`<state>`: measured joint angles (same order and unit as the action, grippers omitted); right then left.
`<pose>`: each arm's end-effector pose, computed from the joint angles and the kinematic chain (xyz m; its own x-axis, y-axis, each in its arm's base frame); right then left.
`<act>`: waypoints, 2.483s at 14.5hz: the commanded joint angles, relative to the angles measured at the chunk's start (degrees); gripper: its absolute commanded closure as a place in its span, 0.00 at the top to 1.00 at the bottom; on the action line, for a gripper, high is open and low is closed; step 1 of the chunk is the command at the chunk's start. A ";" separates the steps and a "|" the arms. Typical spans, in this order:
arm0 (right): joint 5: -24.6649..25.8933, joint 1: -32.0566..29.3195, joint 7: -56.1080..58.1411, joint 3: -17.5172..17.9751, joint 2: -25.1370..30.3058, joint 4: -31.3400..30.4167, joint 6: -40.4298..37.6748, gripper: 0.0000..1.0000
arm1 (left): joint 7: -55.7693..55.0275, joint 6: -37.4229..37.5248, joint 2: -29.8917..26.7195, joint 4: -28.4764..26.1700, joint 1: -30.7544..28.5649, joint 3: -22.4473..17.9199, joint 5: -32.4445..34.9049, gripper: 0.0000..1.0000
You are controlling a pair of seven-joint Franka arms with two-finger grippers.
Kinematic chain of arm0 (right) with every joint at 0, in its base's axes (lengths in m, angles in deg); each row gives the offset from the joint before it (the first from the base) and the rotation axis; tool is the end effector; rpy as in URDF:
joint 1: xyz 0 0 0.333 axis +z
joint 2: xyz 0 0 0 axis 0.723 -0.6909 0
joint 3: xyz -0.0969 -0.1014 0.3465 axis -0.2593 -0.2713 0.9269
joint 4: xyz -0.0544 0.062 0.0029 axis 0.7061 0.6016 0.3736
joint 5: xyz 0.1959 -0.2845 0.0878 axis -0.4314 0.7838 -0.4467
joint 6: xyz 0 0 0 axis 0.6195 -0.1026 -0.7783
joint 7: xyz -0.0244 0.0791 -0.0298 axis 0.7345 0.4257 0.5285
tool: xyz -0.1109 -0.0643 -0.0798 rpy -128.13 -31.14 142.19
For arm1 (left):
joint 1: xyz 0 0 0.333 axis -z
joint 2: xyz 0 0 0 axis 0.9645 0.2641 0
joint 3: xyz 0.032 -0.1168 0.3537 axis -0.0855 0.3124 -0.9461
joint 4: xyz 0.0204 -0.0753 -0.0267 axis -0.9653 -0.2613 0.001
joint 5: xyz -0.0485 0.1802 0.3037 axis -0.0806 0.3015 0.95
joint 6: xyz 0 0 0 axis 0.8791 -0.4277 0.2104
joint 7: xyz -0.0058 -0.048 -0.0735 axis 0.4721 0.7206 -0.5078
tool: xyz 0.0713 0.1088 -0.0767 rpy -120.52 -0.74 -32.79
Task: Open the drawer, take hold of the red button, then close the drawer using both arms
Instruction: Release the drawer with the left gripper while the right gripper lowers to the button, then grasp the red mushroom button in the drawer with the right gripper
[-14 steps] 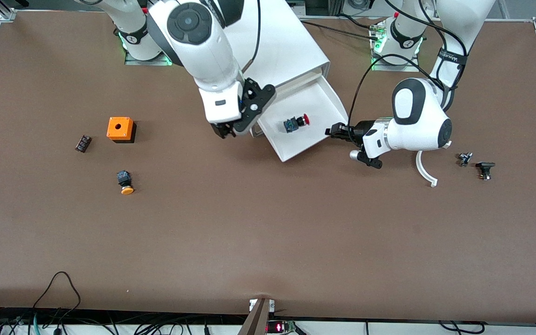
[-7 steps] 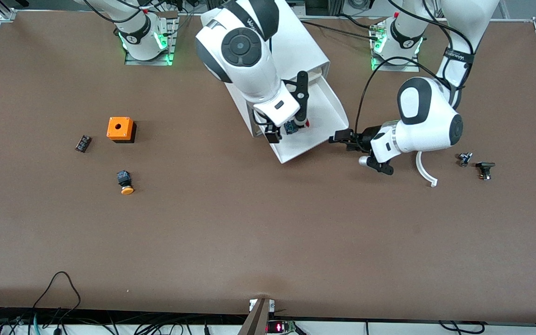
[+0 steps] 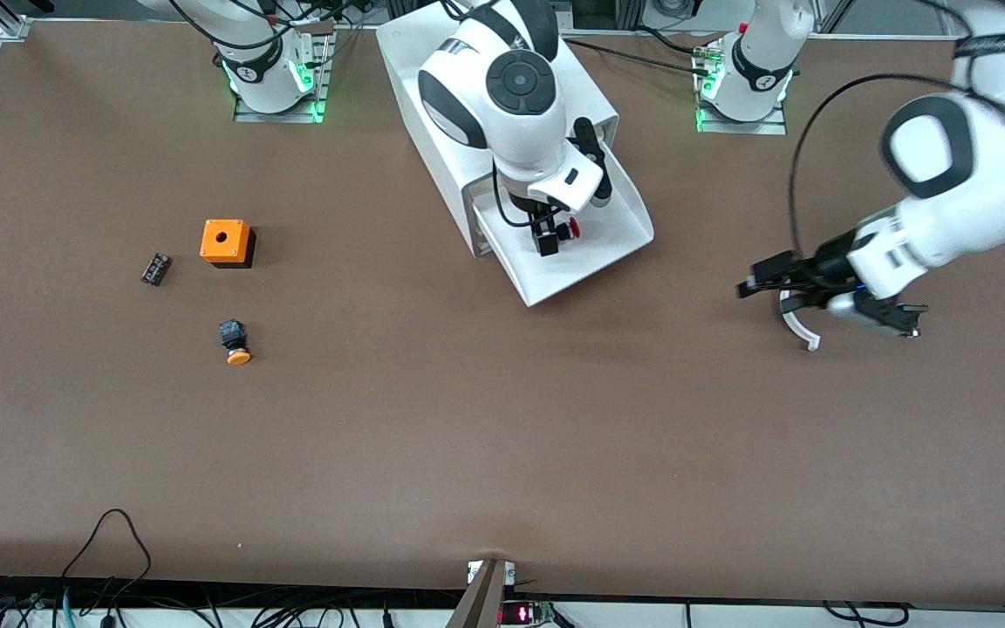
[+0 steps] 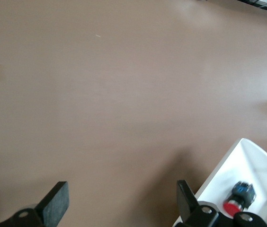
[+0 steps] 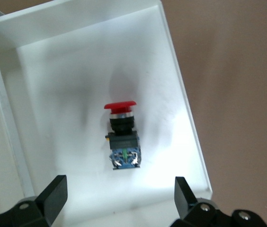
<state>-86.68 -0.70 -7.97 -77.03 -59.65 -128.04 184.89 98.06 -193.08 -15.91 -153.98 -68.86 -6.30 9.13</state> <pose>0.4619 0.5774 0.4121 -0.2416 0.9656 0.0963 0.9679 0.2469 -0.0480 0.5410 -0.0448 0.4632 0.9922 -0.0371 0.1193 -0.0885 -0.8828 0.4613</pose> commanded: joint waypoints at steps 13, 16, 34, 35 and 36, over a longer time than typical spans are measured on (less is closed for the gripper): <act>3.66 1.60 0.95 -0.41 -5.72 1.18 3.36 1.00 | -11.83 24.67 -6.69 14.32 1.29 -2.67 34.39 1.00; 4.72 1.60 0.95 -0.41 -5.81 1.09 3.36 0.99 | -11.92 26.59 -5.63 16.33 1.38 -2.14 34.39 1.00; 5.33 2.57 0.95 -0.32 -6.78 0.47 8.36 0.37 | -12.80 28.01 -5.19 18.10 1.38 -0.56 34.22 1.00; 5.60 2.65 0.86 -0.32 -6.69 0.47 8.37 0.34 | -12.80 28.09 -5.19 18.10 1.38 -0.64 34.22 1.00; 5.60 2.83 0.78 -0.32 -6.51 0.47 8.45 0.32 | -12.80 28.01 -5.11 18.10 1.38 -0.56 34.22 1.00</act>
<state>-82.13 1.33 -7.41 -77.13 -66.20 -128.05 192.92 85.99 -166.57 -22.18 -137.96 -67.62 -7.09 41.91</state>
